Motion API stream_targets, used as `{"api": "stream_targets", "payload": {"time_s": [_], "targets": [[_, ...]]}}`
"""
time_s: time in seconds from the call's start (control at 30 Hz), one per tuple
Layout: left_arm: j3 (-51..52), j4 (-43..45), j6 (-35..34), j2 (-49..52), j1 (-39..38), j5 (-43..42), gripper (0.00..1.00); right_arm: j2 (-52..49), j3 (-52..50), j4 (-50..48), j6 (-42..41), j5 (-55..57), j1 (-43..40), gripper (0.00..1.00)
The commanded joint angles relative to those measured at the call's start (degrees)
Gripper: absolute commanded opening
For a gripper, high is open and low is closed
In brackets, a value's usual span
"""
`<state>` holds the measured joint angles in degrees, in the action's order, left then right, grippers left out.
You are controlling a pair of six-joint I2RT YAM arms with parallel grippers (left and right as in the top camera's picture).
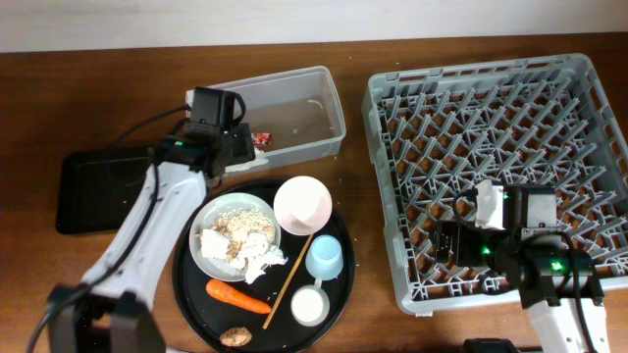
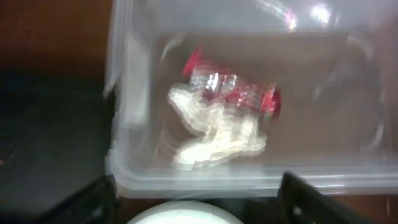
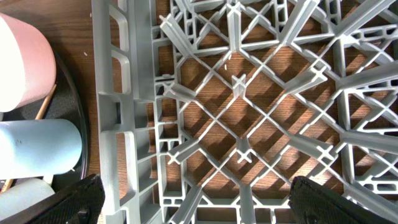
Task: Sort waste into correct bins and load items into the dishwasher rack
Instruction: 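Move the red wrapper over the clear bin and release it, then lower the left gripper to the plate and grasp the white tissue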
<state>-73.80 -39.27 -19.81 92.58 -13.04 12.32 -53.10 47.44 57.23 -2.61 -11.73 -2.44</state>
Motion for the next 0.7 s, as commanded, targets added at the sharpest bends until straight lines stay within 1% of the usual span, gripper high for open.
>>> {"api": "stream_targets", "payload": {"time_s": [0.0, 0.07, 0.1, 0.13, 0.2, 0.33, 0.4, 0.43, 0.47, 0.5, 0.57, 0.6, 0.67], "targets": [[-1.1, -17.0, -0.7, -8.1, 0.2, -3.2, 0.87, 0.2, 0.7, 0.0, 0.2, -0.1, -0.3, 0.98], [-0.4, -31.1, -6.4, -8.2, 0.2, -6.3, 0.99, 0.2, 0.7, 0.0, 0.2, -0.1, -0.3, 0.98], [1.1, -33.5, -6.4, -8.2, 0.2, -6.6, 0.99, 0.2, 0.7, 0.0, 0.2, -0.1, -0.3, 0.99], [3.1, -33.6, -6.6, -8.2, 0.2, -6.6, 0.99, 0.2, 0.7, 0.0, 0.2, -0.1, -0.3, 0.98], [6.5, -32.4, -8.1, -8.2, 0.2, -6.8, 0.99, 0.2, 0.7, 0.0, 0.2, -0.1, -0.3, 0.98], [16.9, -21.9, -8.0, -8.2, 3.7, -8.1, 0.99, 0.2, 0.7, 0.0, 0.2, -0.1, -0.3, 0.98], [23.3, -14.1, -8.0, -8.1, 5.7, -9.4, 0.98, 0.2, 0.7, 0.0, 0.2, -0.1, -0.3, 0.98], [25.0, -11.4, -8.0, -8.1, 5.7, -9.6, 0.89, 0.2, 0.7, 0.0, 0.2, -0.1, -0.3, 0.98], [25.6, -10.0, -8.0, -8.1, 5.7, -9.6, 0.75, 0.2, 0.7, 0.0, 0.2, -0.1, -0.3, 0.98], [25.9, -9.1, -8.0, -8.1, 5.7, -9.6, 0.63, 0.2, 0.7, 0.0, 0.2, -0.1, -0.3, 0.98], [25.9, -8.8, -8.0, -8.1, 5.7, -9.6, 0.45, 0.2, 0.7, 0.0, 0.2, -0.1, -0.3, 0.98], [25.9, -8.8, -8.0, -8.1, 5.7, -9.6, 0.29, 0.2, 0.7, 0.0, 0.2, -0.1, -0.3, 0.98], [25.9, -8.9, -8.0, -8.1, 5.7, -9.6, 0.14, 0.2, 0.7, 0.0, 0.2, -0.1, -0.3, 0.98]]}}
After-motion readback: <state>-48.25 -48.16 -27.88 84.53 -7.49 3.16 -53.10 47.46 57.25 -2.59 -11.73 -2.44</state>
